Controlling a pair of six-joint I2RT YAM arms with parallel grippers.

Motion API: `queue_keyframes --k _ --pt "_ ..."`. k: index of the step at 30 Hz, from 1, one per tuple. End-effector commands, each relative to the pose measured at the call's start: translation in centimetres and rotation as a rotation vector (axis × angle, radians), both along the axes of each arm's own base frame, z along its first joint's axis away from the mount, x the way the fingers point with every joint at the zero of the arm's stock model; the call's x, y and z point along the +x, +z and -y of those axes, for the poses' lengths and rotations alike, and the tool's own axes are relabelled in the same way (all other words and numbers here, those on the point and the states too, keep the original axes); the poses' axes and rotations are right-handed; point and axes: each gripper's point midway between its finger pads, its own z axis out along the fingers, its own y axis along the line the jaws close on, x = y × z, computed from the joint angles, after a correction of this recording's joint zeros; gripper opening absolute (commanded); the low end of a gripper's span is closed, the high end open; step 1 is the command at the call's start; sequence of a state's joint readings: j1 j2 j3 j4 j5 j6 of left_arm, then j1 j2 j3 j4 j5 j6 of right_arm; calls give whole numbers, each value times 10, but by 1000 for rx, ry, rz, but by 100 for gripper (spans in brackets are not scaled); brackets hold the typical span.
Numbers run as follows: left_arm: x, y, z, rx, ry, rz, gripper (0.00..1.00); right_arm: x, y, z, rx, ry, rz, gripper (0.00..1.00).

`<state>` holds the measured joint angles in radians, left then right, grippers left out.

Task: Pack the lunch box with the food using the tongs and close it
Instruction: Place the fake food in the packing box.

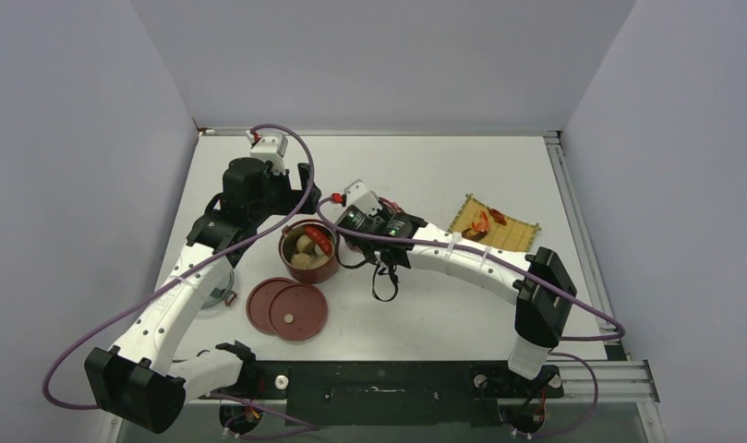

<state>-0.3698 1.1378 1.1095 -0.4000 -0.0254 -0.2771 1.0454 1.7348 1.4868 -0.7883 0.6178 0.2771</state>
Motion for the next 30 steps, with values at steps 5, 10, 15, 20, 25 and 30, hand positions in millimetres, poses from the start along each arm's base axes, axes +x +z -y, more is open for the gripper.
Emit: queue_keyframes --k 5,10,15,20,25,30 --pt "4 20 0 -27 -1 69 97 18 -12 0 95 16 -46 21" --pt "5 19 0 -25 1 67 97 22 -15 6 99 7 -54 25" --pt "6 18 0 -23 2 62 97 25 -15 8 100 1 -49 33" --pt "6 16 1 -21 2 57 97 25 -8 8 111 -3 -37 38" --pt "7 15 1 -20 2 54 97 25 4 9 131 -9 -19 40" --pt "7 14 1 -19 2 52 97 22 22 9 161 -10 3 40"
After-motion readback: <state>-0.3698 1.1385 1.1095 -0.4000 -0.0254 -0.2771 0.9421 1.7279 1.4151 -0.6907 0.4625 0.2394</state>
